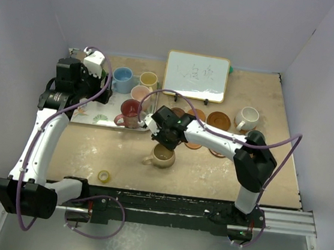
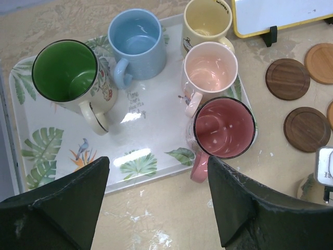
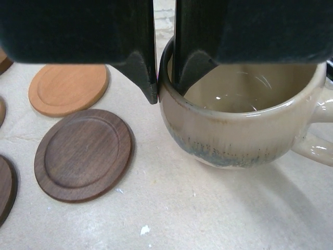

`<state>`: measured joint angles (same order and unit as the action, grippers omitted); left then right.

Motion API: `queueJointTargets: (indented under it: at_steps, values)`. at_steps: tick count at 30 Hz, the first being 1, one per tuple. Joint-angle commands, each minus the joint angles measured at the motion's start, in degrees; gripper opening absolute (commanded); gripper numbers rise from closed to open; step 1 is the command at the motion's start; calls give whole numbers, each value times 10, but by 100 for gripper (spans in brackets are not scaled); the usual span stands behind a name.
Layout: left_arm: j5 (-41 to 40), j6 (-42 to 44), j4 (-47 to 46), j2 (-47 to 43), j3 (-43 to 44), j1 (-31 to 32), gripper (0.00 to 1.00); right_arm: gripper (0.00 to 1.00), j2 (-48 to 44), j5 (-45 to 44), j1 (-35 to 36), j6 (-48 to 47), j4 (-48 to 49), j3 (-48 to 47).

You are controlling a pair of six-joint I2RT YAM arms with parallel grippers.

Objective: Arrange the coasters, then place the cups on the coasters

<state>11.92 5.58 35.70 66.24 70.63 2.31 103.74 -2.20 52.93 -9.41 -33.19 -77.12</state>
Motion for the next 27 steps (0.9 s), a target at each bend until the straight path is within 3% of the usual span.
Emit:
queueJointTargets:
  at_steps: [1, 9, 16, 27]
  values:
    - [-4, 9, -21, -11, 23, -4, 73, 0, -69, -25, 1, -24, -18, -23]
    - [-9, 13, -30, -20, 19, -4, 74, 0, -177, -67, -31, -113, -16, 11]
    - [1, 26, -21, -22, 29, -4, 78, 0, -229, -51, -146, -199, -24, 9]
    - [14, 38, -20, -33, 18, -4, 82, 0, -175, -48, -309, -305, 12, -10]
